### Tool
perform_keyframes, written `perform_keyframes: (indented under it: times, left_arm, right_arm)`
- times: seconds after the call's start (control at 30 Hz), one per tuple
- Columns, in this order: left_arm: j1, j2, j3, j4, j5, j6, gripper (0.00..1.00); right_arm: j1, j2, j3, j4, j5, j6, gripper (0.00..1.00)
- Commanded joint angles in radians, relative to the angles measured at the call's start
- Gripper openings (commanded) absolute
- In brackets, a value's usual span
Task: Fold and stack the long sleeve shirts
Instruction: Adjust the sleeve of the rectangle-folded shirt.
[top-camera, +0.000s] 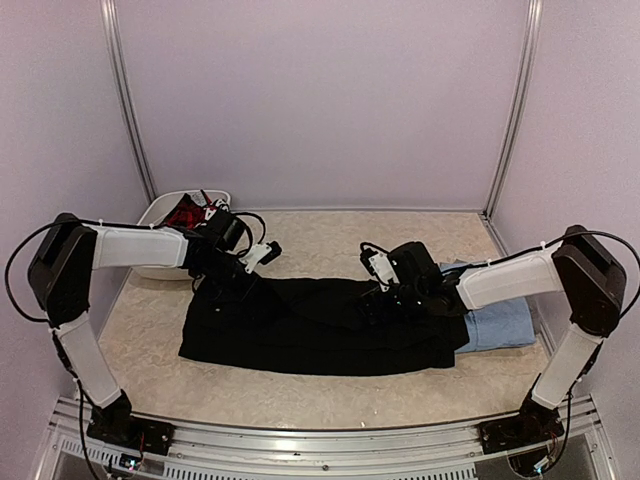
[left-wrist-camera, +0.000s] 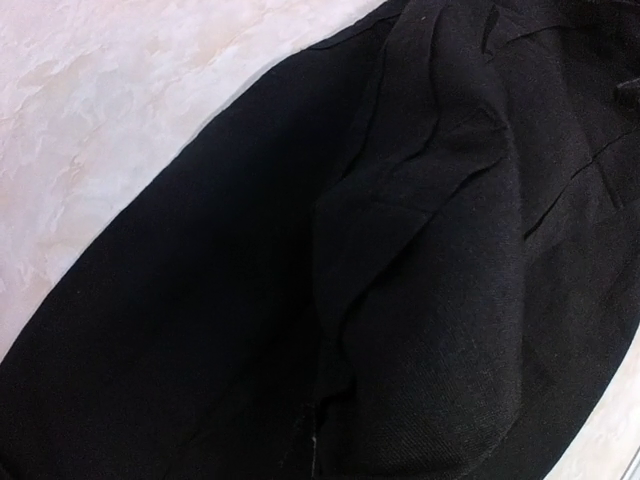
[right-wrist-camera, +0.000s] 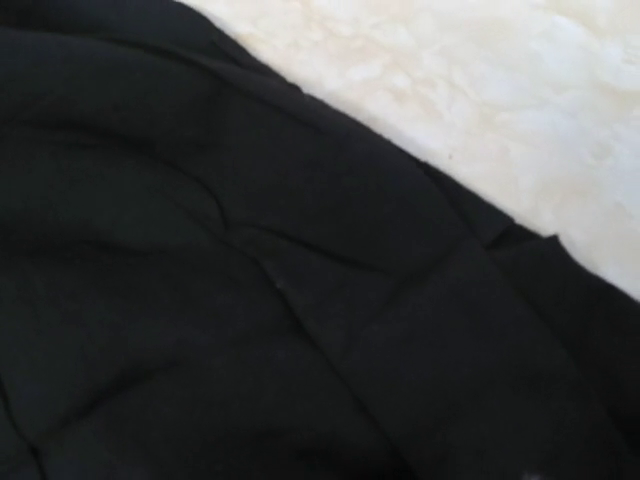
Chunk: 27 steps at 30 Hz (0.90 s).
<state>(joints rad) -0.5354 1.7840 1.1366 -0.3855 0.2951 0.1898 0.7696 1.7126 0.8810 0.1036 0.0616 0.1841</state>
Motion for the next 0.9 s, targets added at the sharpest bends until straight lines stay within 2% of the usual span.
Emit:
perform_keyframes:
  times: [0.0, 0.17, 0.37, 0.53, 0.67, 0.87]
  left_arm:
    - [-0.034, -0.022, 0.066, -0.117, -0.115, 0.028, 0.0]
    - [-0.152, -0.122, 0.074, -0.127, -0.453, 0.057, 0.0]
    - [-0.227, -0.154, 0.075, -0.105, -0.817, 0.141, 0.0]
    - [-0.238, -0.131, 0.011, -0.016, -0.965, 0.269, 0.0]
    - [-0.239, -0.13, -0.109, 0.142, -1.086, 0.417, 0.0]
    - [-0.255, -0.157, -0.221, 0.367, -1.155, 0.569, 0.0]
  right_arm:
    - [0.006, -0.047, -0.013, 0.026, 0.019, -0.009, 0.83]
    - [0.005, -0.044, -0.011, 0.029, 0.017, -0.009, 0.83]
    - [0.006, -0.027, -0.005, 0.027, 0.013, -0.01, 0.83]
    - [0.005, -0.024, -0.005, 0.024, 0.022, -0.009, 0.83]
    - [0.006, -0.033, -0.014, 0.025, 0.035, -0.012, 0.83]
    - [0.006, -0.028, -0.017, 0.026, 0.042, -0.011, 0.83]
